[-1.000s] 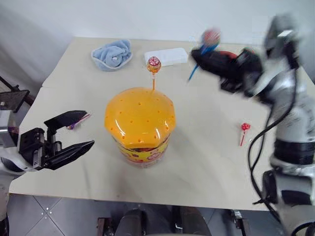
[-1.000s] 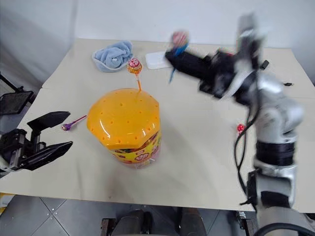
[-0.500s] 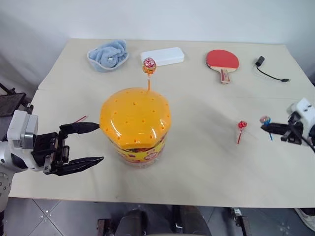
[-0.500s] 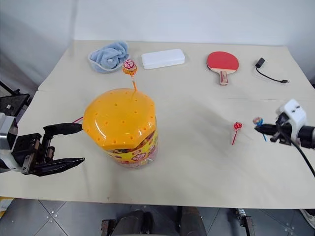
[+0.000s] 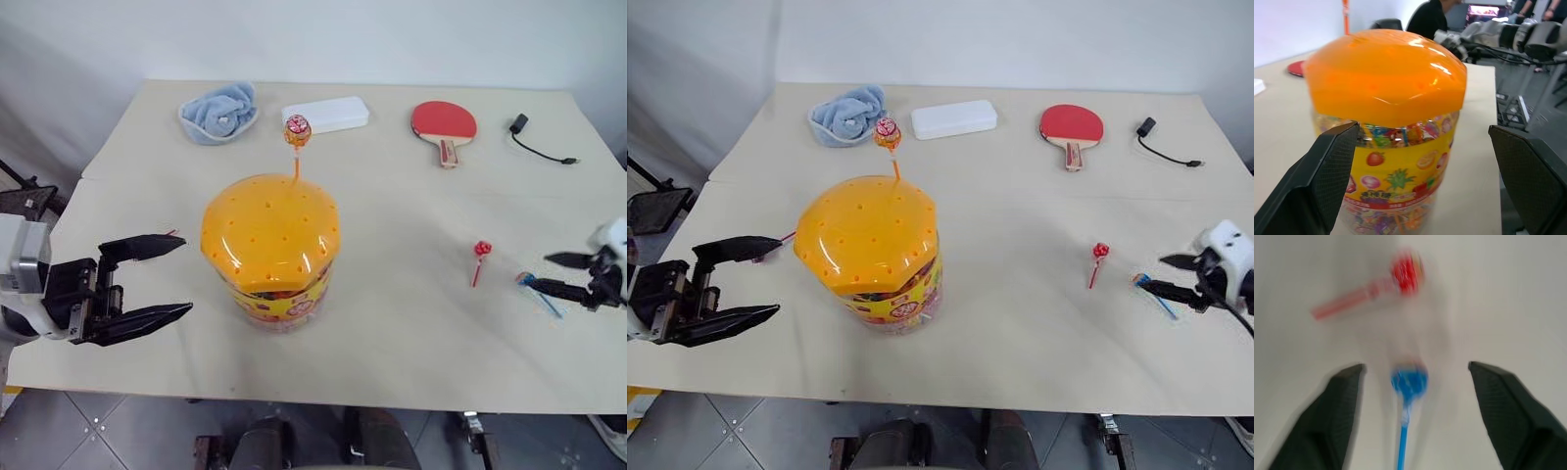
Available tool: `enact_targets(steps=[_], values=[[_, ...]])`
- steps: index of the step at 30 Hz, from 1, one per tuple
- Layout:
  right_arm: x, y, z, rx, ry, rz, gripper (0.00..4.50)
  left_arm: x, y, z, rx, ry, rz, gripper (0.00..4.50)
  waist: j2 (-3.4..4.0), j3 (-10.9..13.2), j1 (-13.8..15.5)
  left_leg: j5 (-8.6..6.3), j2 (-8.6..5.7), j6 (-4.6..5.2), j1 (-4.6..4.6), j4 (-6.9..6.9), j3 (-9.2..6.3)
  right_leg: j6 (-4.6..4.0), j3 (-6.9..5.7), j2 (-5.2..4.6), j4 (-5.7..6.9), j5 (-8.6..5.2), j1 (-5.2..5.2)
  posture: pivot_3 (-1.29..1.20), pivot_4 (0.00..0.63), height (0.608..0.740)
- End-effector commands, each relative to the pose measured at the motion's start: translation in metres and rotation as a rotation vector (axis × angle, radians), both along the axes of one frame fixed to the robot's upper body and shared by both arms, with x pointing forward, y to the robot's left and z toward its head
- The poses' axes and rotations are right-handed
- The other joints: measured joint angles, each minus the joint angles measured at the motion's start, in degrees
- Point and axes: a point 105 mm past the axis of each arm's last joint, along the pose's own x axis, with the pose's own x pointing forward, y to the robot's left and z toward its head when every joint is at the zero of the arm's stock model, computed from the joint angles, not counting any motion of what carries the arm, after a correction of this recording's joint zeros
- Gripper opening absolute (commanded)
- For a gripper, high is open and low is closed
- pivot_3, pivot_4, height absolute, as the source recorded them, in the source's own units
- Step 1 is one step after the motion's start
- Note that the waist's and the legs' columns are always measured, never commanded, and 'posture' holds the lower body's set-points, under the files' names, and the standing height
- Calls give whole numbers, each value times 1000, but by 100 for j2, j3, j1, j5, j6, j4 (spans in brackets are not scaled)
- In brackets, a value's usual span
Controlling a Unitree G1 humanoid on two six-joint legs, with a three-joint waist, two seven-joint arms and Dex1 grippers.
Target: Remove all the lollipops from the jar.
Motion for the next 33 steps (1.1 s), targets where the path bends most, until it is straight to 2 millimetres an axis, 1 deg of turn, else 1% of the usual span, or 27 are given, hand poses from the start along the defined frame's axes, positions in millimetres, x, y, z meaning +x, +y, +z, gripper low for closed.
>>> enact_targets(steps=[1,4,7,8,10,11,13,14,16,19,22,23,25,29,33], values=[[0,50,57,117,-193,234,3803,-4,19,2,-71,-2,89,4500,1,0,-20,0,1,-1,4,0,2,0,1,0,2,0,0,0,150,740],[4,119,88,264,-276,441,3803,-10,28,-9,-89,42,136,4500,-3,1,-67,-4,9,-7,12,-1,2,-6,4,1,9,0,1,0,150,740],[7,170,106,363,-304,569,3803,-11,29,-11,-104,47,158,4500,-4,2,-3,-7,10,-13,10,-2,-9,-13,0,-1,12,-3,-3,0,150,740],[8,189,112,407,-299,613,3803,-11,29,-10,-110,43,162,4500,-4,2,29,-8,10,-14,6,-2,-11,-13,0,-1,10,-3,-6,0,150,740],[10,213,118,453,-287,656,3803,-10,28,-8,-122,37,167,4500,-4,2,66,-9,7,-13,-6,-2,-24,-14,-7,-8,6,-3,-10,0,150,740],[11,231,122,483,-278,688,3803,-10,27,-7,-132,30,166,4500,-6,0,85,-9,2,-11,-21,-2,-32,-14,-9,-11,3,-3,-22,0,150,740],[10,259,125,515,-255,751,3803,-10,23,-5,-147,21,161,4500,-15,-6,80,-7,-2,-6,-66,3,-36,-16,-9,-13,25,0,-62,0,150,740],[11,270,126,522,-241,764,3803,-10,21,-4,-150,19,157,4500,-16,-6,74,-6,-3,-4,-82,4,-36,-18,-10,-13,26,3,-76,0,150,740],[13,287,126,524,-225,779,3803,-11,16,-3,-157,14,146,4500,-16,-6,62,-5,-4,-4,-86,4,-40,-17,-21,-12,29,4,-77,0,150,740],[12,308,128,540,-182,825,3803,-11,11,1,-168,4,142,4500,-18,-8,11,-5,-11,1,-90,4,-42,-16,-25,-13,29,4,-76,0,150,740],[11,316,127,532,-175,843,3803,-11,10,3,-171,1,145,4500,-21,-9,8,-5,-11,2,-90,4,-42,-15,-27,-12,29,5,-75,0,150,740],[12,318,127,542,-165,839,3633,-12,9,3,-173,0,146,4500,-21,-9,9,-5,-11,3,-90,4,-42,-15,-28,-11,29,5,-75,0,150,740],[12,319,128,546,-157,842,3215,-12,8,3,-174,-2,148,4500,-21,-9,4,-4,-11,4,-90,5,-38,-15,-28,-10,29,5,-75,0,150,740],[11,320,126,515,-154,863,1859,-12,7,3,-176,-6,150,4500,-21,-9,3,6,-10,2,-89,6,-35,-14,-26,-9,30,5,-74,0,150,740],[10,320,130,513,-184,893,517,-9,3,6,-171,-20,127,4500,-21,-9,3,13,-9,-2,-85,6,-35,-14,-24,-9,38,5,-74,0,150,740]])
